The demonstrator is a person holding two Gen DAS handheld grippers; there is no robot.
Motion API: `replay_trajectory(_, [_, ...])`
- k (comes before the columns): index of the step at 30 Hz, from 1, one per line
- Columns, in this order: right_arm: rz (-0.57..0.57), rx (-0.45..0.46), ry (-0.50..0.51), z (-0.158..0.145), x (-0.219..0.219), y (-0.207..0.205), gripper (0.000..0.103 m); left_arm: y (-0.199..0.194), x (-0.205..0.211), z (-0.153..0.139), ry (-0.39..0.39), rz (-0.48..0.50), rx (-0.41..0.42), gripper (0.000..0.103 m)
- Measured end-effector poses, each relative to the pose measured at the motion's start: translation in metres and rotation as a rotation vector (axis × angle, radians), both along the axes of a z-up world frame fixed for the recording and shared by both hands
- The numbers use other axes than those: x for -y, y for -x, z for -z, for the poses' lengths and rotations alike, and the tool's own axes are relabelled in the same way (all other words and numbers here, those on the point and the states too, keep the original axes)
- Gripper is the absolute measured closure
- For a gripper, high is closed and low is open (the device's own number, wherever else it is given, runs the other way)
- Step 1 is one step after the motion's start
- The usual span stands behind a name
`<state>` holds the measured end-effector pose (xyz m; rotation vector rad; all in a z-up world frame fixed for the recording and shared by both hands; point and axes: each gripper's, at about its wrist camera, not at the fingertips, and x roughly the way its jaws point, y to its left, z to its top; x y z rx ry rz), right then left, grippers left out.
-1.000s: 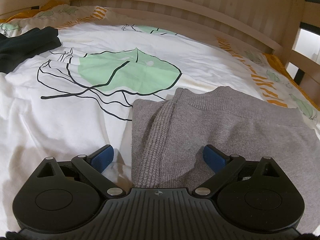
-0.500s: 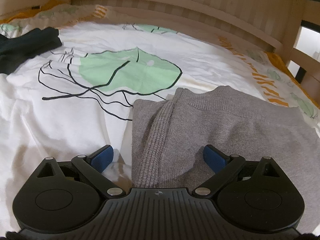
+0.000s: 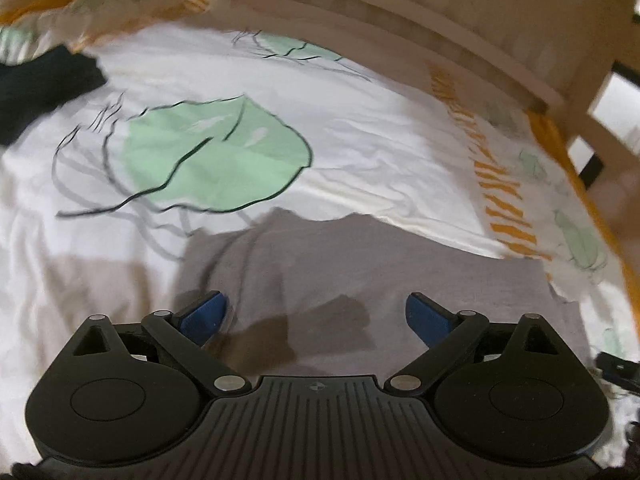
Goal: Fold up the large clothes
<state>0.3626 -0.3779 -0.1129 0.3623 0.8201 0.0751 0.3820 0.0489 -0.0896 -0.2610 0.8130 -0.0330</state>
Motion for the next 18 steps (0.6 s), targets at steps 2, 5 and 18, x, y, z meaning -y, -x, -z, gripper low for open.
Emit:
replay_trajectory(2, [0.002,-0.001,-0.010,-0.001,0.001,0.001,0.008,-0.014,0.015,0.007,-0.036,-0.006,-0.014,0.006])
replay_trajectory(5, [0.000,-0.008,-0.030,-0.001,0.001,0.000,0.007,-0.034,0.031,0.025,-0.113,-0.037,-0.073,0.004])
replay_trajectory(18, [-0.016,0.012,-0.090,-0.003,-0.001,0.003,0.006,-0.033,-0.016,0.009,-0.012,-0.040,0.018,0.004])
